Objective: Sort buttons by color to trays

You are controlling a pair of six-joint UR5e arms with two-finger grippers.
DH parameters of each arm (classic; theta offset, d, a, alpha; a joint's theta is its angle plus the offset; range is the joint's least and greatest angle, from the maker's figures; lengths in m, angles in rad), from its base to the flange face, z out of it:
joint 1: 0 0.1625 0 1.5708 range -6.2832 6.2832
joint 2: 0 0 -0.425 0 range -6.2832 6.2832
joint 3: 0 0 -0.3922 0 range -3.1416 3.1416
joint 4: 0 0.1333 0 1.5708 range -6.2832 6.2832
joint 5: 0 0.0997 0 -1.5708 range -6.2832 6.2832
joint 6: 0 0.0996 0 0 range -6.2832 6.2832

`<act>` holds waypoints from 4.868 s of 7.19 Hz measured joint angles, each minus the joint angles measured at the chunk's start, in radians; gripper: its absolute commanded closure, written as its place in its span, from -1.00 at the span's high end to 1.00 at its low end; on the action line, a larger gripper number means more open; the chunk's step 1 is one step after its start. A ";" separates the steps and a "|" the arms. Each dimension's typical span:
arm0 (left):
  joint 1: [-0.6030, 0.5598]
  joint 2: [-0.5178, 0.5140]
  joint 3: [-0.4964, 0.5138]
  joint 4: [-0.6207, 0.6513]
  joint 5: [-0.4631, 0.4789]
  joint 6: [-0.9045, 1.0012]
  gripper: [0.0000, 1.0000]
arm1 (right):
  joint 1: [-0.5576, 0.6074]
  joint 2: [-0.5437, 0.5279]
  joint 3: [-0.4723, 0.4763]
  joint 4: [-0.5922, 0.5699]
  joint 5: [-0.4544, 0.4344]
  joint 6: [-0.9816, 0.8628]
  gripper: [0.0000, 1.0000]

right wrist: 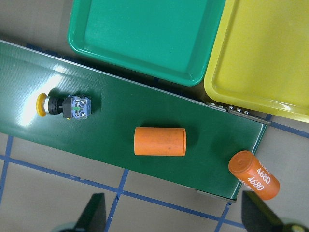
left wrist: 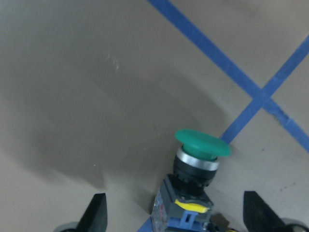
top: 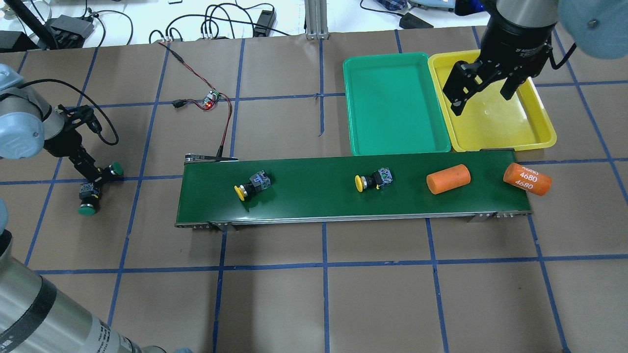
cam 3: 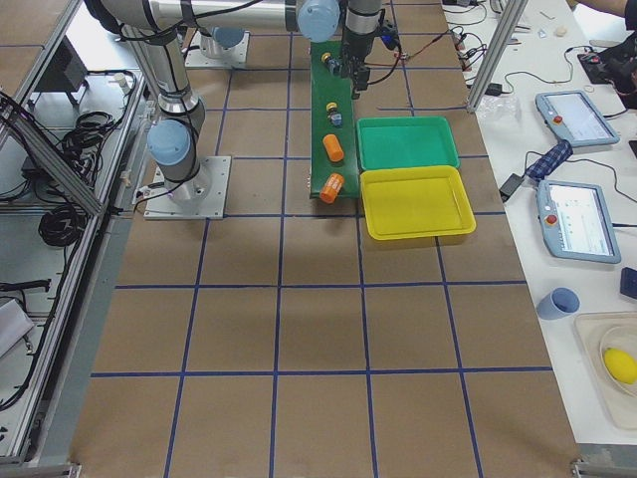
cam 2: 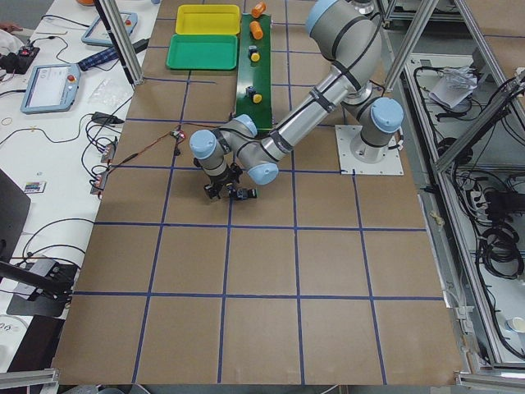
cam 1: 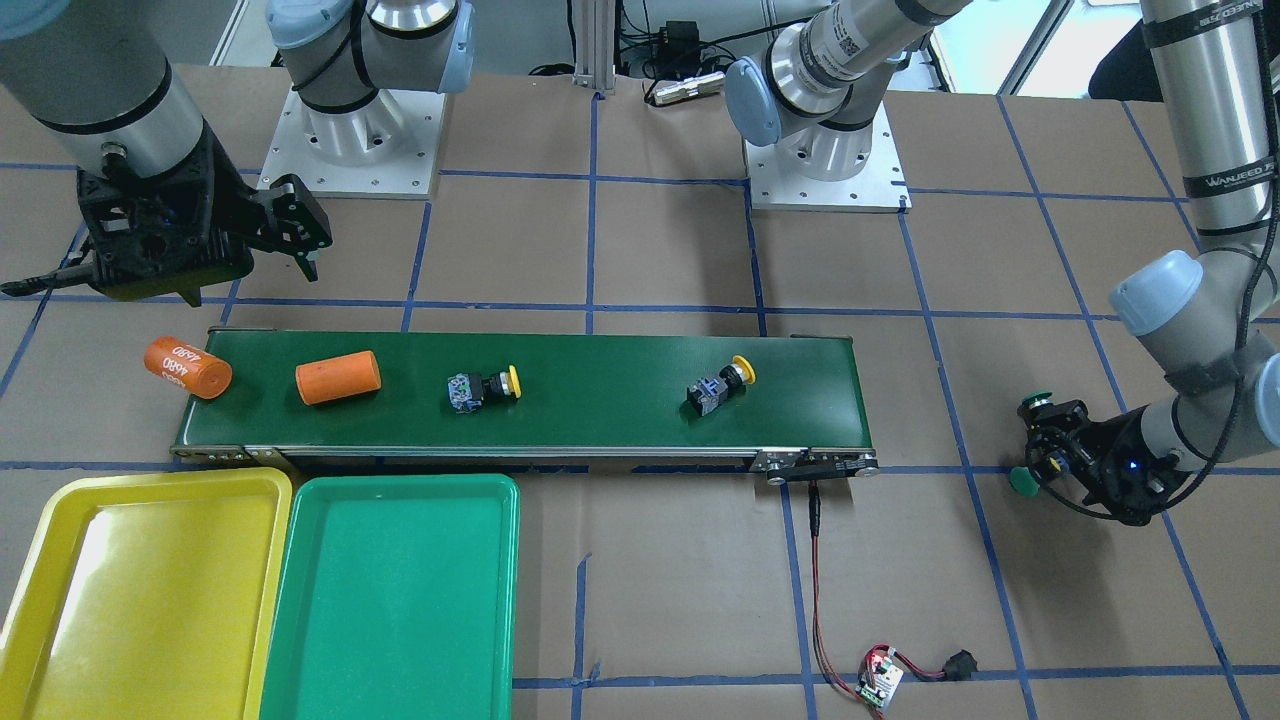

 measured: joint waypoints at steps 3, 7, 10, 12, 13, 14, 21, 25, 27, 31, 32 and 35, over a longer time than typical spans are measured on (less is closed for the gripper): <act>-0.012 0.020 -0.049 0.045 0.006 -0.023 -1.00 | -0.108 -0.064 0.142 -0.089 0.019 -0.229 1.00; -0.034 0.080 -0.039 -0.058 -0.011 -0.108 -1.00 | -0.202 -0.086 0.339 -0.298 0.070 -0.577 1.00; -0.178 0.211 -0.049 -0.220 -0.057 -0.349 -1.00 | -0.205 -0.090 0.445 -0.407 0.060 -0.812 1.00; -0.301 0.286 -0.110 -0.249 -0.090 -0.474 -1.00 | -0.186 -0.095 0.477 -0.443 0.055 -0.857 1.00; -0.355 0.312 -0.152 -0.247 -0.097 -0.539 -1.00 | -0.172 -0.095 0.490 -0.451 0.056 -0.895 1.00; -0.401 0.325 -0.184 -0.241 -0.098 -0.569 -1.00 | -0.159 -0.090 0.502 -0.475 0.056 -0.959 1.00; -0.546 0.324 -0.284 0.024 -0.076 -0.302 0.99 | -0.007 0.070 0.498 -0.661 -0.022 -1.231 1.00; -0.527 0.357 -0.274 0.029 -0.060 -0.289 1.00 | -0.002 0.085 0.505 -0.667 -0.016 -1.266 -0.33; -0.393 0.362 -0.191 -0.087 -0.055 -0.329 1.00 | -0.002 0.087 0.507 -0.659 -0.025 -1.267 -1.00; -0.117 0.307 -0.155 -0.123 -0.009 -0.670 1.00 | -0.010 0.095 0.489 -0.658 -0.049 -1.264 -1.00; -0.080 0.280 -0.157 -0.122 0.001 -0.769 1.00 | -0.020 0.097 0.452 -0.653 -0.055 -1.252 -1.00; -0.006 0.195 -0.161 -0.060 0.006 -0.882 1.00 | -0.135 0.194 0.240 -0.627 -0.053 -1.209 -1.00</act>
